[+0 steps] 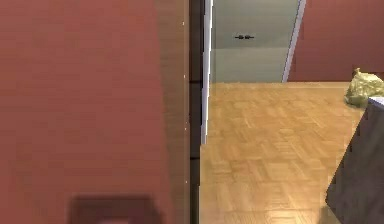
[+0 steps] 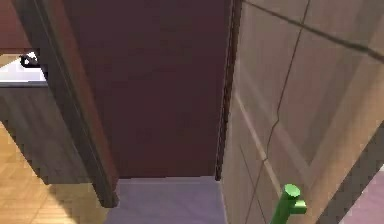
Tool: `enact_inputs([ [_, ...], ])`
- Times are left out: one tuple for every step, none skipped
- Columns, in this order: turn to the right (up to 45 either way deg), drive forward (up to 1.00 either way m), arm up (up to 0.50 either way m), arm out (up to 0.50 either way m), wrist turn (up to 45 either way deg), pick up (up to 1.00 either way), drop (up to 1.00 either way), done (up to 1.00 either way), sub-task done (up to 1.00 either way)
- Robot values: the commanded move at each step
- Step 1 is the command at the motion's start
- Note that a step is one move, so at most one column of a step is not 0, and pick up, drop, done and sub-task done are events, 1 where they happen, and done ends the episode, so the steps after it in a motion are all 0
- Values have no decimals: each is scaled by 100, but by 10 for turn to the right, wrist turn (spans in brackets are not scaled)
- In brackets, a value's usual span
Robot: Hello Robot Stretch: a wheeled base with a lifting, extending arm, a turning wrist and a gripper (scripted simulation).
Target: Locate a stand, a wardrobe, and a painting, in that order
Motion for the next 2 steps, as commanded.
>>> enact_inputs([
  [420, 0, 0, 0, 0, 0, 0, 0, 0],
  [0, 40, 0, 0, 0, 0, 0, 0, 0],
])
